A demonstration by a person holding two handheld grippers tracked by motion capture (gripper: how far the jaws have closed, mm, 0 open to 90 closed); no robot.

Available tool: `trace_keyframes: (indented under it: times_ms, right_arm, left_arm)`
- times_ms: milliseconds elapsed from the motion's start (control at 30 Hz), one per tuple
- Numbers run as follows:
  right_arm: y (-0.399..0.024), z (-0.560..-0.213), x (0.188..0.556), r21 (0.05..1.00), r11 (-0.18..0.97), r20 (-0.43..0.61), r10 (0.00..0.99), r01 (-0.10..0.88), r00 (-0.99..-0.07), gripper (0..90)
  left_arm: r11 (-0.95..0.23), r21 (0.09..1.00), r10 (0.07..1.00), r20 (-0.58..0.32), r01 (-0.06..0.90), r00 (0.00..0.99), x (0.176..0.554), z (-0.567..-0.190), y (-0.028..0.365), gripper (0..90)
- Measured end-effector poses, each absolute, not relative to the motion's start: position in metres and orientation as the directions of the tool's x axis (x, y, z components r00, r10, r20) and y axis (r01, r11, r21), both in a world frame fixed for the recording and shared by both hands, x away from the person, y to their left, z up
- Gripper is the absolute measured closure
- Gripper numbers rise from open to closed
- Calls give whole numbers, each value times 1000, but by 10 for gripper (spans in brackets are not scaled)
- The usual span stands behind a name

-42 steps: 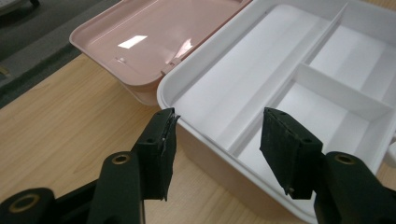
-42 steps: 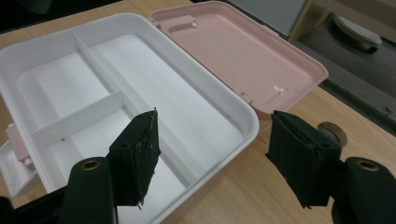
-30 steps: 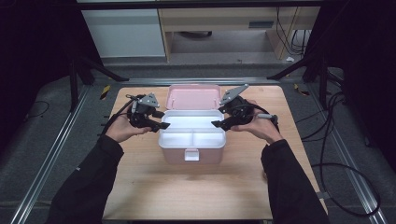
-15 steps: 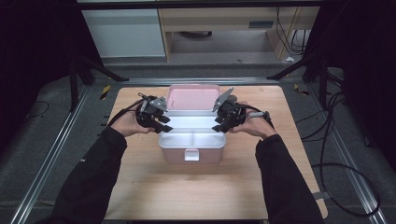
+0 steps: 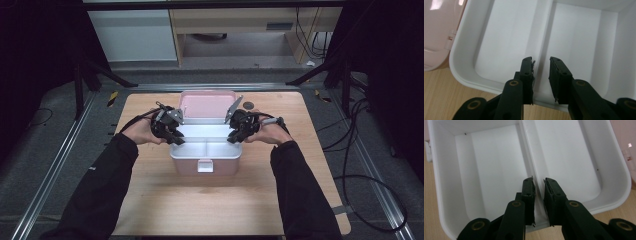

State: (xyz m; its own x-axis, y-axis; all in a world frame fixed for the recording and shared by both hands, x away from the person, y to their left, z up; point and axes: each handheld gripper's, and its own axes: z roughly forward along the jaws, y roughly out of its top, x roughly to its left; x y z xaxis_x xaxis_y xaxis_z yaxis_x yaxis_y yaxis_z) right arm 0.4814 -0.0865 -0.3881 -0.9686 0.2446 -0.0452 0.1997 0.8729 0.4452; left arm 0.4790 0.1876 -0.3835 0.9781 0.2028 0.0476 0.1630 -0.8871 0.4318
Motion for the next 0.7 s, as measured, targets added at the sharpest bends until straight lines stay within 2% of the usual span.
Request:
trace_keyframes:
  times_ms: [267,700]
  right_arm:
    - [-86,-387,486,425,885,-27,220,188,-975,819]
    - [-86,-385,489,424,889,-12,194,171,-981,842]
  left_arm:
    - [-921,363,168,39,143,985,487,-382,181,821]
    - [-931,342,139,13,126,990,492,-380,180,852]
